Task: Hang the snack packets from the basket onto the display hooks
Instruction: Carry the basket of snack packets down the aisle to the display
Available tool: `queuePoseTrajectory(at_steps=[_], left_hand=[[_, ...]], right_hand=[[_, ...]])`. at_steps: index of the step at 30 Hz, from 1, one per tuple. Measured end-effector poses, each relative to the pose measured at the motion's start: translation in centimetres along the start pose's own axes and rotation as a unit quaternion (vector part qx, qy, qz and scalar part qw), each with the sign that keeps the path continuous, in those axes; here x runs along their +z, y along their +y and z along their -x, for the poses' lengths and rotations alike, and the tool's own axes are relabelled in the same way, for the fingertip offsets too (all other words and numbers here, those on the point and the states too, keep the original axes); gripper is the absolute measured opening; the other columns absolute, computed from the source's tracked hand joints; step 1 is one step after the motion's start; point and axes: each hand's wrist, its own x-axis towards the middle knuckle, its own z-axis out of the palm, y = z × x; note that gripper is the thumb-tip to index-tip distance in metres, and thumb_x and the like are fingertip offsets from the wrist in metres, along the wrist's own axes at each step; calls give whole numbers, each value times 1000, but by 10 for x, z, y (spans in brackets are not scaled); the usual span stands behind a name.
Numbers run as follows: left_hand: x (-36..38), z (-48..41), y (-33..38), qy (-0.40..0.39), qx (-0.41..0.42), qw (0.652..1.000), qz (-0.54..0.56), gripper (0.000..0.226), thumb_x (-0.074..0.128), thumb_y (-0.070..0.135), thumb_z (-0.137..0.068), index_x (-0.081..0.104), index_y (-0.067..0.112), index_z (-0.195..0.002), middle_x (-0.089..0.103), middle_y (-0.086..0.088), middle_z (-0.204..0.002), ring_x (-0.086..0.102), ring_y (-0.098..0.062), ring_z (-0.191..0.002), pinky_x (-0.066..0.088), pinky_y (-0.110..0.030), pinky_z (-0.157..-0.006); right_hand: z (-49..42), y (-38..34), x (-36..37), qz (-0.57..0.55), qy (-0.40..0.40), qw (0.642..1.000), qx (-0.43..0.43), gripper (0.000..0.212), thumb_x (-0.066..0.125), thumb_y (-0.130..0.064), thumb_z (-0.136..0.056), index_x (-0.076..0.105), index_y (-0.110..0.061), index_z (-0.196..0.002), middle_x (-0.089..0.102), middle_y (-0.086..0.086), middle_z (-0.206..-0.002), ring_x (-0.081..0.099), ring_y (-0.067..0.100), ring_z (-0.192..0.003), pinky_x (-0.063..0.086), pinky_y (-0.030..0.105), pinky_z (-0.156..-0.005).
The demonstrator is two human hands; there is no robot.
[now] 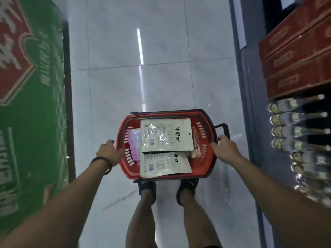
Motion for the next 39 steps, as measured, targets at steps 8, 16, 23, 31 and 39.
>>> queuePoseTrajectory(at_steps=[8, 16, 23, 31, 39], left_hand=[[42, -98, -3, -23, -77, 989, 126, 43, 67, 40, -87, 70, 5, -111, 76, -12, -91, 72, -28, -76, 60, -37, -70], [18, -59, 14, 1, -52, 985, 162, 44, 76, 40, -83, 61, 15, -117, 75, -12, -108, 76, -37, -93, 65, -58, -86], [-64, 94, 96, -24, 51, 988, 143, 52, 77, 53, -81, 62, 20, -118, 76, -11, -111, 76, -35, -92, 66, -57, -82], [-123, 252, 172, -34, 237, 970, 44, 50, 40, 68, -96, 62, 25, -109, 74, -10, -111, 74, -37, -97, 63, -63, -86], [-96, 403, 223, -77, 447, 889, -70, 52, 46, 58, -100, 71, 13, -105, 77, -16, -108, 73, -38, -99, 59, -57, -98]], right_hand=[[-98, 20, 72, -176, 52, 977, 111, 66, 69, -47, -96, 50, -7, -144, 68, 11, -126, 65, 31, -103, 53, 36, -90], [-80, 54, 19, -219, 6, 967, 128, 69, 76, -56, -65, 71, -19, -122, 78, 4, -106, 77, 29, -94, 63, 47, -93], [90, 97, -68, -365, 72, 915, 156, 61, 78, -48, -72, 75, -19, -125, 82, 3, -102, 80, 27, -87, 66, 43, -85], [339, 151, -100, -518, 212, 805, 196, 27, 77, -41, -89, 79, -17, -103, 83, 0, -80, 81, 30, -78, 65, 43, -84], [543, 235, -3, -655, 338, 600, 311, 49, 68, -43, -85, 77, -1, -109, 79, 10, -87, 78, 28, -71, 67, 47, -76]])
